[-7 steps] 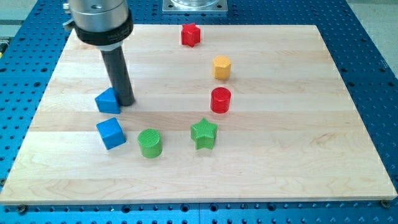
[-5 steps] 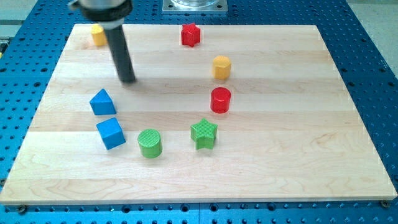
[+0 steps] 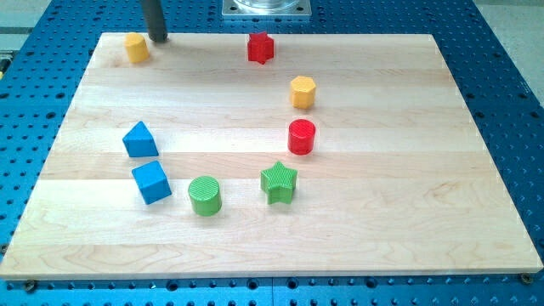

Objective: Slide the heart to the top right of the triangle

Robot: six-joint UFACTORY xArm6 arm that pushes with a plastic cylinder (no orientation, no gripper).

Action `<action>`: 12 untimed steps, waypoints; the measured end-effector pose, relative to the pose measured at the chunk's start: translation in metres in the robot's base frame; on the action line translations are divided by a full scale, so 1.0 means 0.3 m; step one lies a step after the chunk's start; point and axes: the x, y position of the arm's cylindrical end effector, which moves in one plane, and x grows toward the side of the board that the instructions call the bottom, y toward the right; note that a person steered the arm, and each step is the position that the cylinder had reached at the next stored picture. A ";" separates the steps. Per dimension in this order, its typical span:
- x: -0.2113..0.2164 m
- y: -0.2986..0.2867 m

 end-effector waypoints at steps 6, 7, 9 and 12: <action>0.138 -0.050; 0.252 -0.050; 0.340 -0.039; 0.316 -0.258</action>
